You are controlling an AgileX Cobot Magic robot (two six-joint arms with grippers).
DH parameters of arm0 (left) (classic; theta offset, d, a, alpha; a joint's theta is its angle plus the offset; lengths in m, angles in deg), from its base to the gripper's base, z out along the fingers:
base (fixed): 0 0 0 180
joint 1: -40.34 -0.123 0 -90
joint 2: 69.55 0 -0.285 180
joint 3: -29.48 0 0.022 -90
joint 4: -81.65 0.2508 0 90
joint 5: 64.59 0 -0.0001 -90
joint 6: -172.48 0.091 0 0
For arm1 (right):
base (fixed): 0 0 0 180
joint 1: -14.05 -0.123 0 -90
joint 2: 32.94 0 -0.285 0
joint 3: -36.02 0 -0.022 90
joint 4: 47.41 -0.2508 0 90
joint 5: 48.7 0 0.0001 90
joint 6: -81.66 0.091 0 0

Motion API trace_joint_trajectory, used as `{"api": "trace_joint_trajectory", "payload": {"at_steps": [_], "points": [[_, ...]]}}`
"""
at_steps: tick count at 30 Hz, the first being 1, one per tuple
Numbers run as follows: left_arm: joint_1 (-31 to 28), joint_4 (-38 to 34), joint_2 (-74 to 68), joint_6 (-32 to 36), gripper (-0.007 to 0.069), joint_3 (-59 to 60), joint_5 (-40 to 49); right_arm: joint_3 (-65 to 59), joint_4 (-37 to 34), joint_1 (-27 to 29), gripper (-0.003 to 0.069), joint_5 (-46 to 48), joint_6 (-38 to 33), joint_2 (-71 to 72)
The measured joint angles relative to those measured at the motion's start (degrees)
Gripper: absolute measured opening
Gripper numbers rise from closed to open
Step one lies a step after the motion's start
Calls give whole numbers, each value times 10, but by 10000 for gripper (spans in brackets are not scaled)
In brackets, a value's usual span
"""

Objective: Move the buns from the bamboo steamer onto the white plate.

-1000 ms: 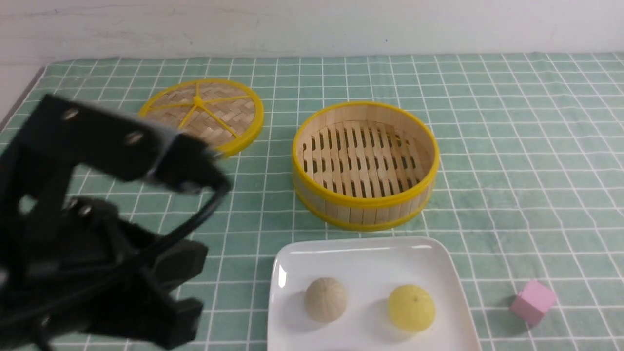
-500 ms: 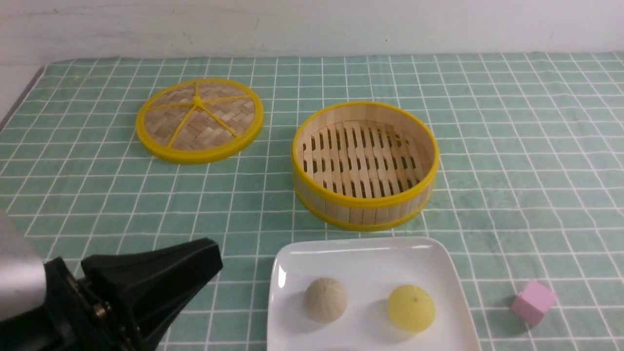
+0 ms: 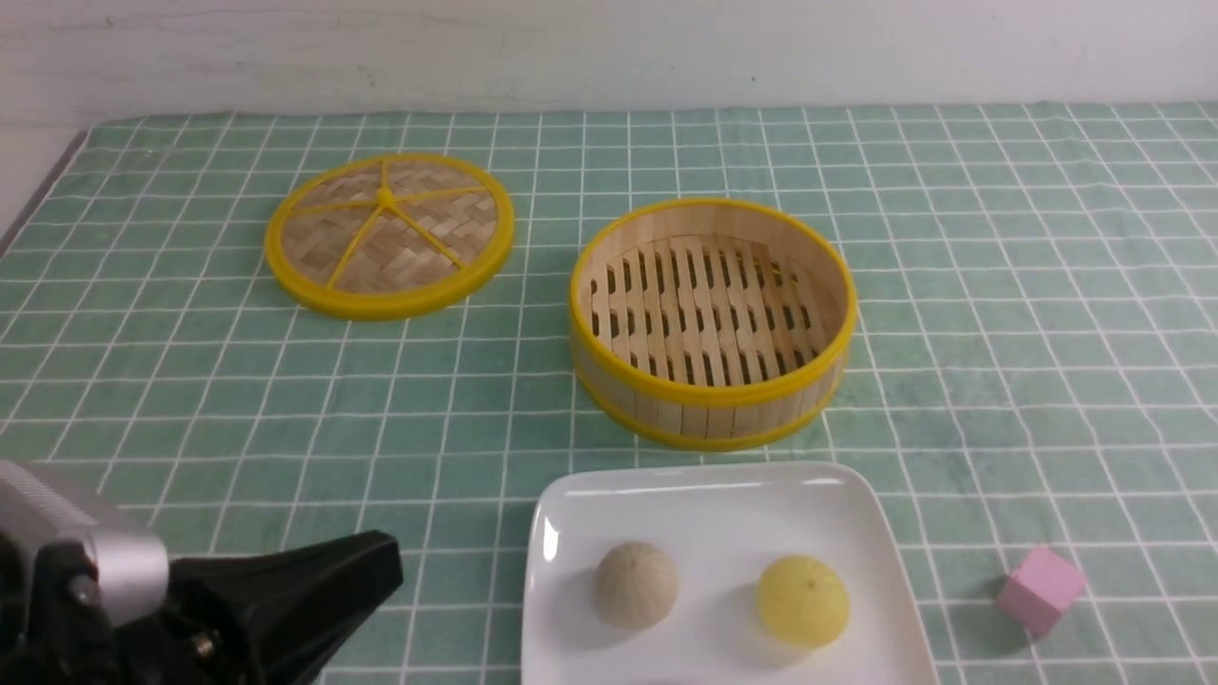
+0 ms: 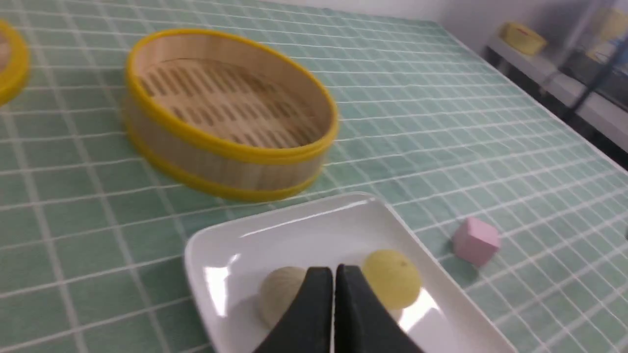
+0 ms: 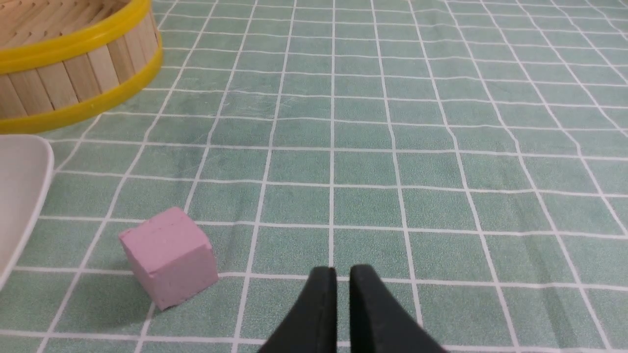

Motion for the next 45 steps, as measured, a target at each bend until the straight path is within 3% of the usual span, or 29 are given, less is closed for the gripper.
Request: {"api": "trace_joint_trajectory", "payload": {"at_steps": [5,7,12,18,26,45], "points": [[-100,-10,42,58,35,42,2,0,0,0,69,0,0,0],[-185,-9,86,103,38,75,3,0,1,0,69,0,0,0],[-303,-1,148,139,41,129,4,0,0,0,71,-1,0,0],[-378,6,242,139,44,183,43,0,0,0,71,-1,0,0],[-396,25,279,139,52,188,123,0,0,0,75,-1,0,0],[-396,28,279,139,62,187,129,0,0,0,97,-1,0,0]]}}
